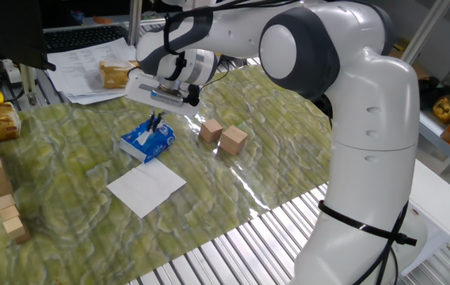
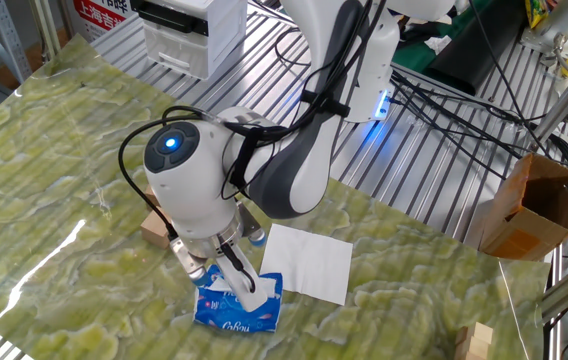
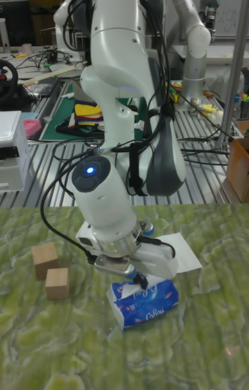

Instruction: Pull out a napkin

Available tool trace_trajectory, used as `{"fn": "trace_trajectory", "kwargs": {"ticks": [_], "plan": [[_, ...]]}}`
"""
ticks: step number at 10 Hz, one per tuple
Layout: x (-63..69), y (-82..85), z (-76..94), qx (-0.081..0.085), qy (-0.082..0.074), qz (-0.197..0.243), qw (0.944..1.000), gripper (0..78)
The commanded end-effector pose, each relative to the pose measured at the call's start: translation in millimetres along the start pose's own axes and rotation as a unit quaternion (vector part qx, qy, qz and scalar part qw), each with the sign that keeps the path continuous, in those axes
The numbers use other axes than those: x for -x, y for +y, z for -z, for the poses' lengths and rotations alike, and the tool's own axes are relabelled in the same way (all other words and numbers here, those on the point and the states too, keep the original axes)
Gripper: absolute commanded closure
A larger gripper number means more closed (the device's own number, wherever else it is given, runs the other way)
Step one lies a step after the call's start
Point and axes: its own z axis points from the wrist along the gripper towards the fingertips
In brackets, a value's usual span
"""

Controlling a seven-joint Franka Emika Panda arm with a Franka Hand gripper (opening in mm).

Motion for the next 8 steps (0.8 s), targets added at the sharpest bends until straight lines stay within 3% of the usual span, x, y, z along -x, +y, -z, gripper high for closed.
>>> {"fn": "trace_trajectory", "kwargs": {"ticks": [1,2,5,8], "plan": [[0.7,0.7,1.8,0.001,-0.002,0.0,1.0,76.3],[0.7,0.7,1.8,0.001,-0.002,0.0,1.0,76.3],[-10.3,2.2,33.2,-0.001,0.012,-0.004,0.9999,76.3],[-18.1,3.1,49.6,-0.005,0.009,-0.002,0.9999,76.3]]}}
